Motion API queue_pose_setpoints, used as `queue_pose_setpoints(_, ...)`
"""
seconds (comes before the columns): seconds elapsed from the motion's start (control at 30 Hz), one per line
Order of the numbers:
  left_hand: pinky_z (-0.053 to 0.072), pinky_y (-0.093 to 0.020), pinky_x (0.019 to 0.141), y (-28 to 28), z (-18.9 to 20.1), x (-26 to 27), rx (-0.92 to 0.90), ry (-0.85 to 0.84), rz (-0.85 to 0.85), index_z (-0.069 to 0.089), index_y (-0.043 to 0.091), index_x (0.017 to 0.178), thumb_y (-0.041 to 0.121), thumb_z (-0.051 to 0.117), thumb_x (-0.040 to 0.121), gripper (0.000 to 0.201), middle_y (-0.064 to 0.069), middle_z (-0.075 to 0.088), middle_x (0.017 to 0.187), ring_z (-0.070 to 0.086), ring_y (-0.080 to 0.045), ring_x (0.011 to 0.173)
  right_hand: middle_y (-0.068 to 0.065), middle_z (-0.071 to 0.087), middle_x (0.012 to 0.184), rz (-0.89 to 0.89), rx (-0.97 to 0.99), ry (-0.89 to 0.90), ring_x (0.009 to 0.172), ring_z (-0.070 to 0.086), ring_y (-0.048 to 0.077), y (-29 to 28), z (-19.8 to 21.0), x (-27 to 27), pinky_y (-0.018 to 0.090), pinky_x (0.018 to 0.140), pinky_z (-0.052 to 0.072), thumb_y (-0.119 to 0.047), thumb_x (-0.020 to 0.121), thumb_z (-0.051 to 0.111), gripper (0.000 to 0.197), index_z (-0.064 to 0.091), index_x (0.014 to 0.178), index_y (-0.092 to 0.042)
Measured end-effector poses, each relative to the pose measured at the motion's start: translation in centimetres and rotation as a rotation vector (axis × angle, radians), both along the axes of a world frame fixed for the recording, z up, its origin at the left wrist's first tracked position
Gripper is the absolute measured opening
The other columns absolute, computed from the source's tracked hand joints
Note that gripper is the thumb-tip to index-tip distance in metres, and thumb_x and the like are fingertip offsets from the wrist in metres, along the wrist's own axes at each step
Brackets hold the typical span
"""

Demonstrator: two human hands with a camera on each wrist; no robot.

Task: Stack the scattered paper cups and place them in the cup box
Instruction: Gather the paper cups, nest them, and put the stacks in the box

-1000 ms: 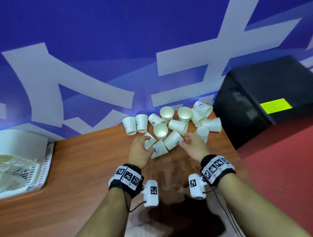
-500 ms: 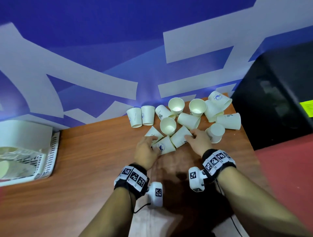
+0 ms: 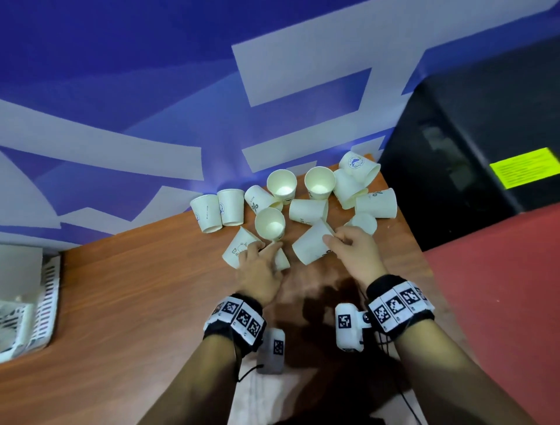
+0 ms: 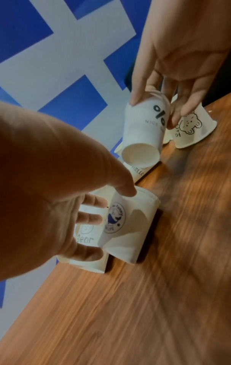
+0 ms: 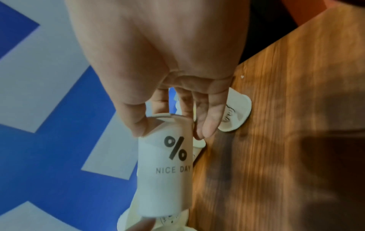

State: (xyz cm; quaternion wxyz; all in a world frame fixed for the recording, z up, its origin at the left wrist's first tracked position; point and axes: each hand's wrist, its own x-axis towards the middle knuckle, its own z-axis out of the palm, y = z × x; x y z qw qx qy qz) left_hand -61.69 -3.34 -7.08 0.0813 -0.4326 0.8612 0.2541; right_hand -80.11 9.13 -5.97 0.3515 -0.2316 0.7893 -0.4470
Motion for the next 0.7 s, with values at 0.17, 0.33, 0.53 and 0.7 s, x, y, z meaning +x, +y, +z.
queue_pose_setpoints(0.17,0.036,-0.043,0.106,0.3,-0.3,-0.7,0.029,-0.086,-0.057,0.037,0.041,0.144,0.027,0.059,0.082,0.067,-0.003,0.033,0.140,0.032,-0.030,0.123,0.033,0.057,0.101,-0.041,-0.060,-0.083,0.068,0.054,0.029,0.8,0.6,-0.2,0.046,0.072,0.052,-0.039,0.084,0.069,0.054,0.042,0.066,0.005)
queue_pose_setpoints(0.33,0.037,-0.038,0.104,0.3,-0.9,-0.4,0.036,-0.039,-0.049,0.043,0.038,0.138,0.030,0.066,0.079,0.064,-0.002,0.036,0.136,0.035,-0.029,0.119,0.029,0.061,0.104,-0.067,-0.064,-0.137,0.076,0.062,0.029,0.7,1.2,0.0,0.053,0.078,0.055,-0.055,0.077,0.067,0.060,0.046,0.062,-0.001)
queue_pose_setpoints(0.53,0.037,-0.034,0.095,-0.1,0.1,0.8,0.090,0.130,-0.025,0.046,0.033,0.124,0.021,0.071,0.072,0.059,0.007,0.045,0.124,0.041,-0.023,0.112,0.029,0.062,0.108,-0.090,-0.087,-0.183,0.084,0.064,0.025,0.1,2.4,0.5,0.049,0.082,0.056,-0.034,0.090,0.069,0.038,0.070,0.085,0.004)
queue_pose_setpoints(0.7,0.048,-0.033,0.085,0.0,2.7,2.5,0.197,0.400,0.173,0.045,0.035,0.111,0.036,0.081,0.068,0.056,0.009,0.057,0.111,0.055,-0.016,0.102,0.028,0.063,0.097,-0.063,-0.092,-0.174,0.092,0.063,0.037,-0.5,4.6,1.9,0.048,0.083,0.055,-0.048,0.083,0.068,0.056,0.065,0.093,0.007)
